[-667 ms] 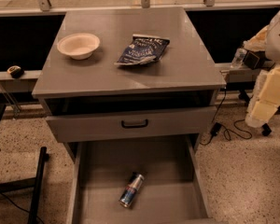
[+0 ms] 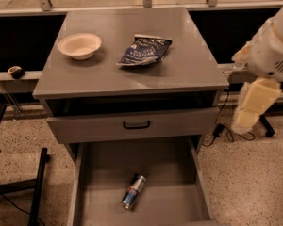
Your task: Pick redbull can from middle drawer and place on counter
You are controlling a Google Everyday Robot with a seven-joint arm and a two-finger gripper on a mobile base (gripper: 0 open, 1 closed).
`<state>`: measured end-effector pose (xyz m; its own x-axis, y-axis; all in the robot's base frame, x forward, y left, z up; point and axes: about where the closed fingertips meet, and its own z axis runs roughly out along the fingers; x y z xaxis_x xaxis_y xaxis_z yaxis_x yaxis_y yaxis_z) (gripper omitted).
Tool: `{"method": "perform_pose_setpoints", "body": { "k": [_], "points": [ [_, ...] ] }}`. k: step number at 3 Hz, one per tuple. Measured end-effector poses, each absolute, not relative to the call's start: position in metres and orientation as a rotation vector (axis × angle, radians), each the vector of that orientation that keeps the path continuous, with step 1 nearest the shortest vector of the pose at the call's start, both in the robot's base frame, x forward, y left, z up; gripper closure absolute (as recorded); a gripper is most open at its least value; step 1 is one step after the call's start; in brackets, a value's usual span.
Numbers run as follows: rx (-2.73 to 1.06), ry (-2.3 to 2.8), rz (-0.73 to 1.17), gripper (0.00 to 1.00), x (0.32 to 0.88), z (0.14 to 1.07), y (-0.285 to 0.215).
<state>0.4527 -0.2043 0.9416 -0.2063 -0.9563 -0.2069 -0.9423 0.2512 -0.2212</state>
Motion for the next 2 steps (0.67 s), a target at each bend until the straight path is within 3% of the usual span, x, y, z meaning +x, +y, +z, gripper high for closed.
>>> {"method": "perform_pose_setpoints", "body": {
  "k": [2],
  "points": [
    [-1.835, 2.16, 0.229, 0.0, 0.452, 0.797, -0.156]
  ]
}}
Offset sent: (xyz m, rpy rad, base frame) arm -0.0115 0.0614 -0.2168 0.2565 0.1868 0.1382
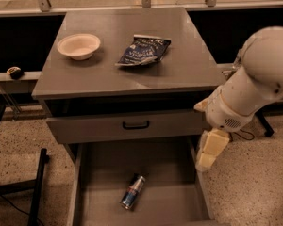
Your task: Pick redbull can from middle drawer and place on counter
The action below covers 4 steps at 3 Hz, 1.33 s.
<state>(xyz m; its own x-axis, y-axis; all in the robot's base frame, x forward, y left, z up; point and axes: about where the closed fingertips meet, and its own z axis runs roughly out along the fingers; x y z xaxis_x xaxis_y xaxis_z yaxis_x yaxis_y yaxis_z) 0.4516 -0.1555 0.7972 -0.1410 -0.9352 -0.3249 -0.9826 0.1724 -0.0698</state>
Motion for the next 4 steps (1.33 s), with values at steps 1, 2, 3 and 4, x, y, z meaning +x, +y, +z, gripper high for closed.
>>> {"method": "perform_pose_setpoints", "body": {
  "k": [1, 2, 3, 4],
  "points": [
    [-1.835, 2.158, 0.233, 0.0, 0.451, 0.794, -0.155],
    [-1.935, 2.063, 0.283, 0.0, 0.447, 0.783, -0.138],
    [-2.091, 1.801, 0.246, 0.0, 0.432, 0.756, -0.115],
    [-1.999, 1.777, 0.174, 0.0, 0.435, 0.755, -0.133]
  ]
}}
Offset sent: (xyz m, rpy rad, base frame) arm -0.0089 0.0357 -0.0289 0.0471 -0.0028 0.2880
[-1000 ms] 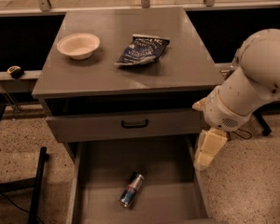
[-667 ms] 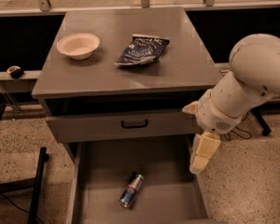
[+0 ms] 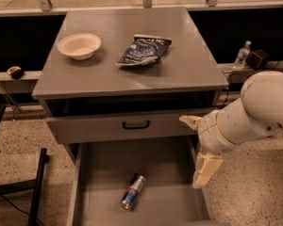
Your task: Pick redbull can from middle drawer and place on counter
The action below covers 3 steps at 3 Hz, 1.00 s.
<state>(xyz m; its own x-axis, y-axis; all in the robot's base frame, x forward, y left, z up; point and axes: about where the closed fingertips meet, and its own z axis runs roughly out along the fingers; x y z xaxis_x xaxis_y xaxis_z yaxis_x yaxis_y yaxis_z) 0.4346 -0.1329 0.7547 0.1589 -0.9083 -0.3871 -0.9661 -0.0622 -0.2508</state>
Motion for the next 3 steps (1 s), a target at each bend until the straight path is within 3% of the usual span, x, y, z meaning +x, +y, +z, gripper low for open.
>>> {"method": "perform_pose_setpoints", "body": {
  "k": [1, 3],
  "points": [
    [-2.056, 1.755, 0.175, 0.0, 0.437, 0.742, -0.126],
    [-2.427, 1.359, 0.035, 0.0, 0.434, 0.656, -0.065]
  ]
}}
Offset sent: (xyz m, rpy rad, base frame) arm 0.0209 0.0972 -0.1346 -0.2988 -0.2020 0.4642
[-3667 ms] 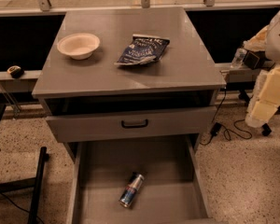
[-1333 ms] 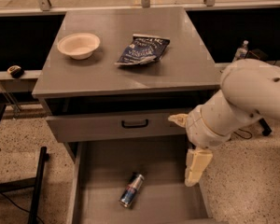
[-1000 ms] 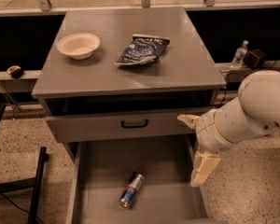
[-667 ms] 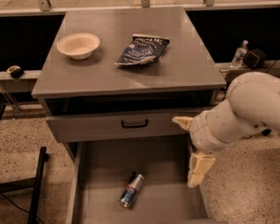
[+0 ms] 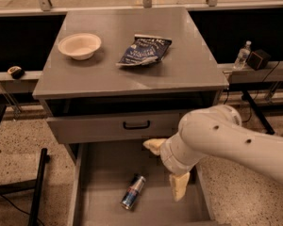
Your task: Pick redbull can from middle drawer and place on counter
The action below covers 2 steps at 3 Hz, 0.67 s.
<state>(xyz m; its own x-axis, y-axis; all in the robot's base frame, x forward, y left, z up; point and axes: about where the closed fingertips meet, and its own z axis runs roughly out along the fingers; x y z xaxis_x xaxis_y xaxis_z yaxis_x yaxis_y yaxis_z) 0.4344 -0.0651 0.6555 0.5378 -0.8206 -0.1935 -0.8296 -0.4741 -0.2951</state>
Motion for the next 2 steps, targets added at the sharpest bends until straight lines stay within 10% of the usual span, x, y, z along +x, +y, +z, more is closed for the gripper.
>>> {"method": "perform_pose_setpoints", "body": {
  "k": [2],
  "points": [
    [-2.443, 1.319, 0.034, 0.0, 0.4351, 0.6556, -0.0641]
  ]
}}
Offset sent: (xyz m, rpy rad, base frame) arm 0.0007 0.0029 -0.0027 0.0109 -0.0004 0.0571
